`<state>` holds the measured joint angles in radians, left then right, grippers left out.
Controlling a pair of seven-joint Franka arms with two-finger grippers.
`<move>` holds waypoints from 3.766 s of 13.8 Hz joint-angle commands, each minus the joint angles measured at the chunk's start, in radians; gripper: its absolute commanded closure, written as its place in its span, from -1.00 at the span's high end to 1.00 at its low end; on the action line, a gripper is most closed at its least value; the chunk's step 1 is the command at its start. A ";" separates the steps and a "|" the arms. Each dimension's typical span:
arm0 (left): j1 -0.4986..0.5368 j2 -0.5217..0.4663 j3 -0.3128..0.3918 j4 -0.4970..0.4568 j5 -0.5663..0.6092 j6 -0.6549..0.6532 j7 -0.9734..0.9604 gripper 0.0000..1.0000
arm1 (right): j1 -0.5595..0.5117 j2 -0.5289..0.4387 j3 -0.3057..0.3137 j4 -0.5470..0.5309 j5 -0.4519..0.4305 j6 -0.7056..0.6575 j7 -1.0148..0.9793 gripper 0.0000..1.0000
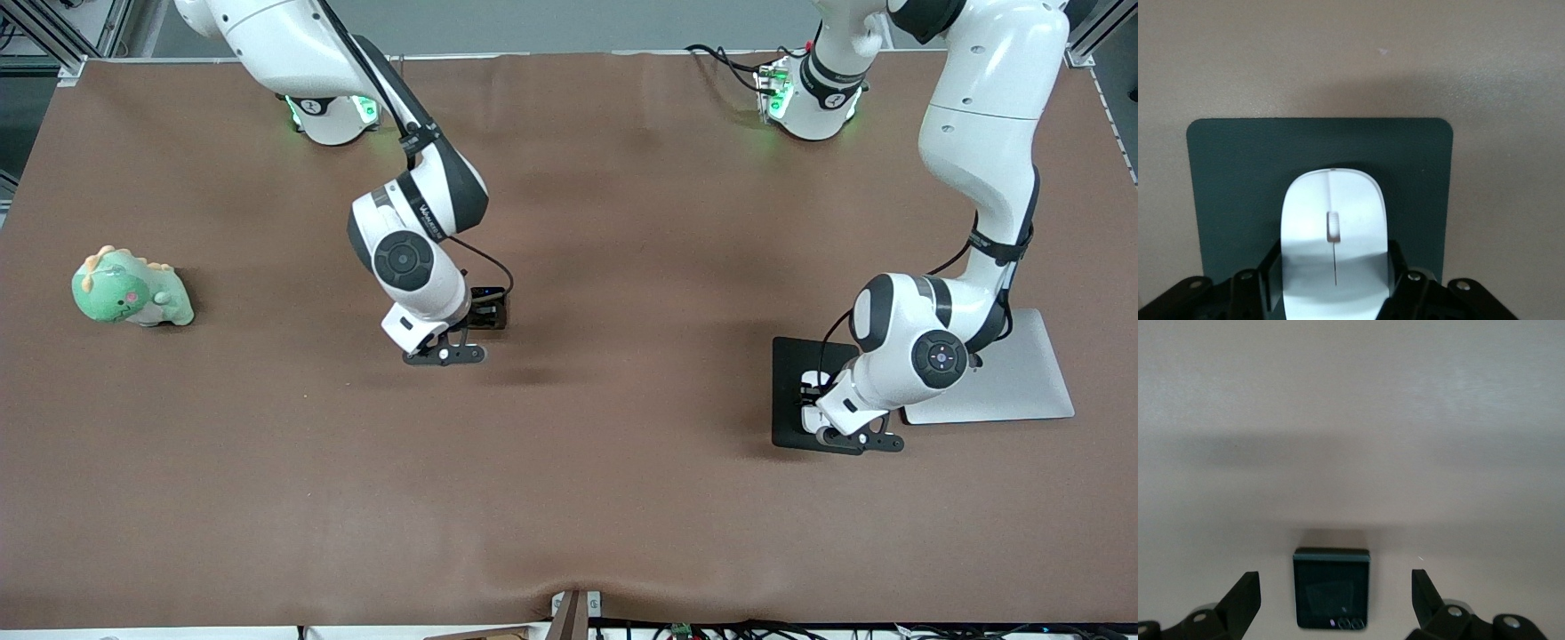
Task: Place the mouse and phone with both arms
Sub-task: 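Set the mouse on the pad while the right gripper grips the phone, then retract the left gripper while the right gripper lifts the phone, then carry the black phone with the right gripper toward the green plush toy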
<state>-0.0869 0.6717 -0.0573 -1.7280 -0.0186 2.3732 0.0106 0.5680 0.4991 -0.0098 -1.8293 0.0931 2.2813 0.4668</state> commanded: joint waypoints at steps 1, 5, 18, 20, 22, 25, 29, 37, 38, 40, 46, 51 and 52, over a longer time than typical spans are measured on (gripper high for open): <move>-0.001 -0.001 -0.004 -0.004 -0.006 0.014 0.020 1.00 | 0.013 -0.020 -0.007 -0.125 0.008 0.147 0.009 1.00; 0.004 -0.007 -0.004 -0.004 -0.006 0.012 0.022 1.00 | 0.045 -0.017 -0.009 -0.128 0.008 0.147 0.076 1.00; 0.018 -0.400 0.002 0.005 -0.004 -0.334 0.025 1.00 | 0.085 -0.016 -0.013 -0.214 -0.043 0.246 0.133 1.00; 0.018 -0.461 0.005 0.005 -0.003 -0.403 0.032 1.00 | 0.084 -0.016 -0.012 -0.220 -0.043 0.265 0.134 1.00; 0.019 -0.518 0.007 0.005 0.026 -0.477 0.054 1.00 | 0.087 -0.014 -0.013 -0.235 -0.043 0.277 0.136 1.00; 0.039 -0.595 0.002 0.010 0.034 -0.571 0.074 1.00 | 0.089 -0.008 -0.013 -0.249 -0.043 0.316 0.141 1.00; 0.059 -0.672 0.004 0.014 0.026 -0.695 0.075 1.00 | 0.096 -0.004 -0.013 -0.252 -0.044 0.319 0.142 1.00; 0.061 -0.658 0.004 0.116 0.023 -0.738 0.061 1.00 | 0.111 0.012 -0.016 -0.286 -0.044 0.399 0.141 0.75; 0.061 -0.652 0.004 0.135 0.020 -0.773 0.065 1.00 | 0.122 0.012 -0.018 -0.286 -0.046 0.397 0.141 0.46; 0.064 -0.649 0.005 0.169 0.019 -0.808 0.069 1.00 | 0.125 0.010 -0.018 -0.277 -0.052 0.385 0.135 -0.68; 0.104 -0.664 0.005 0.174 0.020 -0.902 0.072 1.00 | 0.102 -0.030 -0.052 -0.190 -0.050 0.232 0.136 -1.00; 0.095 -0.663 -0.007 0.174 0.019 -0.904 0.060 1.00 | 0.006 -0.106 -0.067 -0.136 -0.049 0.051 0.127 -1.00; 0.092 -0.658 -0.016 0.174 0.019 -0.902 0.058 1.00 | -0.014 -0.131 -0.068 -0.139 -0.049 0.038 0.125 -1.00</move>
<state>0.0080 0.0069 -0.0563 -1.5718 -0.0015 1.4907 0.0635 0.5964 0.4282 -0.0892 -1.9530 0.0569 2.3585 0.5805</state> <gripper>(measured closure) 0.000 0.203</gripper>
